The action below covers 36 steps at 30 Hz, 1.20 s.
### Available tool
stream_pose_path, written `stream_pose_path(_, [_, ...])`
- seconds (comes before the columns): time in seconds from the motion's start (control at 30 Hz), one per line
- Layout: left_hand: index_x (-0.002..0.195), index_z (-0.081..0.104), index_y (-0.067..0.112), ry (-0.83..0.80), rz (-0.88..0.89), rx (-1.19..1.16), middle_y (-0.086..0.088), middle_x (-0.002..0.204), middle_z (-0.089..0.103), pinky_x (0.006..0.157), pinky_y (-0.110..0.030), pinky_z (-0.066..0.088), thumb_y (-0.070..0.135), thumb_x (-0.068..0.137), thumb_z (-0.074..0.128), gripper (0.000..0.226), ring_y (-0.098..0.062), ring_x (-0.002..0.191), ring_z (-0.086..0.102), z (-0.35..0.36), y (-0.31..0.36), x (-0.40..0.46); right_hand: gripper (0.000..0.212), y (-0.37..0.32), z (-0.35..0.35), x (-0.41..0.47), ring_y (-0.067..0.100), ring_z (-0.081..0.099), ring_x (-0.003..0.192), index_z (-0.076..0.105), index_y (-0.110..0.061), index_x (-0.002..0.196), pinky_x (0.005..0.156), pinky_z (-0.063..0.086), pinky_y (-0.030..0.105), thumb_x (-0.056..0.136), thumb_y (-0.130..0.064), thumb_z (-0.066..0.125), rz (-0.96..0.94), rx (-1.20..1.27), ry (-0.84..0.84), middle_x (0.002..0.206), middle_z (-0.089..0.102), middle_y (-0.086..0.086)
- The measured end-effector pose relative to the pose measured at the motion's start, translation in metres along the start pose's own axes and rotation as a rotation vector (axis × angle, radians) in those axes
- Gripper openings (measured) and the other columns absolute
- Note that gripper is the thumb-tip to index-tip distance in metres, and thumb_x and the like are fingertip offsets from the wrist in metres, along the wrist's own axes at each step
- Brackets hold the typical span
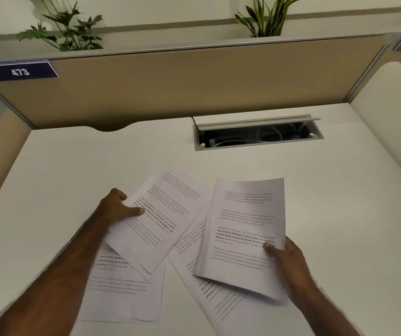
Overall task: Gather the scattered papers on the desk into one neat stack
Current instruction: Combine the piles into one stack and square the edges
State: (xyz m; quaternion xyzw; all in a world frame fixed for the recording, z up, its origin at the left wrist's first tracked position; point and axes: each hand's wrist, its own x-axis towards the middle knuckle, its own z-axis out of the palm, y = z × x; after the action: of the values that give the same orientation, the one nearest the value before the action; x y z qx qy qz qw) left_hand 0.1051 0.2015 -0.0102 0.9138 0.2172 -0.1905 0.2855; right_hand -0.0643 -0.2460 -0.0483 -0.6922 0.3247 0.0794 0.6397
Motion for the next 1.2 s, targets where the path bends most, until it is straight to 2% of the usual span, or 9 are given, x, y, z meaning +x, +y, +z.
stream_pose_path(0.2, [0.094, 0.071, 0.007, 0.031, 0.125, 0.015, -0.014, 0.099, 0.077, 0.072, -0.036, 0.051, 0.033, 0.078, 0.091, 0.037, -0.031, 0.085, 0.07, -0.004, 0.008, -0.01, 0.025, -0.005, 0.003, -0.002, 0.029, 0.083, 0.1, 0.073, -0.024, 0.125, 0.094, 0.065, 0.057, 0.104, -0.015, 0.067, -0.003, 0.011, -0.003, 0.115, 0.085, 0.0])
stream_pose_path(0.37, [0.12, 0.07, 0.001, 0.071, 0.18, -0.268, -0.017, 0.115, 0.076, 0.093, -0.046, 0.058, 0.011, 0.087, 0.083, 0.037, -0.037, 0.104, 0.072, -0.017, 0.019, -0.031, 0.024, -0.005, 0.002, -0.005, 0.027, 0.082, 0.099, 0.072, -0.025, 0.125, 0.094, 0.065, 0.055, 0.104, -0.016, 0.067, -0.021, -0.011, 0.004, 0.115, 0.084, -0.001])
stream_pose_path(0.47, [0.124, 0.07, 0.007, 0.043, 0.128, -0.541, -0.014, 0.117, 0.076, 0.096, -0.043, 0.057, 0.006, 0.088, 0.081, 0.038, -0.035, 0.106, 0.073, -0.024, 0.024, -0.051, 0.023, -0.003, 0.002, -0.006, 0.025, 0.082, 0.098, 0.072, -0.025, 0.126, 0.091, 0.066, 0.051, 0.104, -0.017, 0.067, -0.039, -0.027, -0.003, 0.116, 0.084, -0.001])
stream_pose_path(0.73, [0.125, 0.073, 0.006, -0.17, 0.048, -1.01, -0.015, 0.114, 0.08, 0.073, -0.035, 0.065, -0.001, 0.086, 0.077, 0.039, -0.031, 0.096, 0.078, 0.015, 0.036, -0.11, 0.025, -0.006, 0.006, -0.016, 0.024, 0.083, 0.097, 0.07, -0.023, 0.13, 0.087, 0.068, 0.048, 0.106, -0.017, 0.064, -0.009, -0.014, -0.094, 0.117, 0.084, 0.0])
stream_pose_path(0.87, [0.124, 0.07, -0.002, -0.216, -0.038, -0.996, -0.024, 0.116, 0.077, 0.09, -0.048, 0.061, -0.006, 0.086, 0.076, 0.039, -0.041, 0.103, 0.074, 0.07, 0.045, -0.143, 0.028, -0.011, 0.007, -0.025, 0.029, 0.081, 0.108, 0.068, -0.023, 0.137, 0.099, 0.063, 0.057, 0.111, -0.031, 0.059, 0.065, 0.082, -0.191, 0.124, 0.083, 0.003])
stream_pose_path(1.0, [0.122, 0.07, -0.005, -0.221, -0.062, -0.939, -0.026, 0.115, 0.077, 0.094, -0.048, 0.06, -0.007, 0.086, 0.077, 0.037, -0.039, 0.102, 0.074, 0.119, 0.048, -0.175, 0.035, -0.018, 0.004, -0.033, 0.026, 0.083, 0.104, 0.067, -0.038, 0.133, 0.081, 0.067, 0.046, 0.105, -0.058, 0.057, 0.099, 0.056, -0.328, 0.119, 0.085, -0.004])
stream_pose_path(1.1, [0.122, 0.072, 0.001, -0.205, 0.011, -0.829, -0.017, 0.116, 0.078, 0.091, -0.033, 0.061, -0.003, 0.086, 0.079, 0.037, -0.03, 0.102, 0.075, 0.144, 0.05, -0.196, 0.038, -0.012, 0.001, -0.03, 0.023, 0.083, 0.102, 0.066, -0.034, 0.138, 0.071, 0.067, 0.037, 0.101, -0.036, 0.074, 0.078, 0.001, -0.336, 0.12, 0.084, -0.006])
stream_pose_path(1.17, [0.117, 0.073, 0.017, -0.21, 0.081, -0.715, -0.006, 0.116, 0.079, 0.082, -0.017, 0.057, 0.009, 0.089, 0.081, 0.03, -0.015, 0.098, 0.074, 0.156, 0.051, -0.207, 0.037, -0.006, -0.001, -0.027, 0.026, 0.083, 0.1, 0.068, -0.025, 0.136, 0.07, 0.067, 0.036, 0.102, -0.015, 0.073, 0.083, -0.06, -0.31, 0.118, 0.084, -0.002])
stream_pose_path(1.2, [0.113, 0.073, 0.024, -0.205, 0.096, -0.663, -0.002, 0.116, 0.079, 0.082, -0.017, 0.056, 0.019, 0.091, 0.08, 0.024, -0.009, 0.097, 0.073, 0.16, 0.052, -0.211, 0.035, -0.004, -0.004, -0.025, 0.026, 0.083, 0.097, 0.069, -0.021, 0.134, 0.068, 0.066, 0.034, 0.102, -0.008, 0.07, 0.084, -0.08, -0.294, 0.115, 0.085, -0.001])
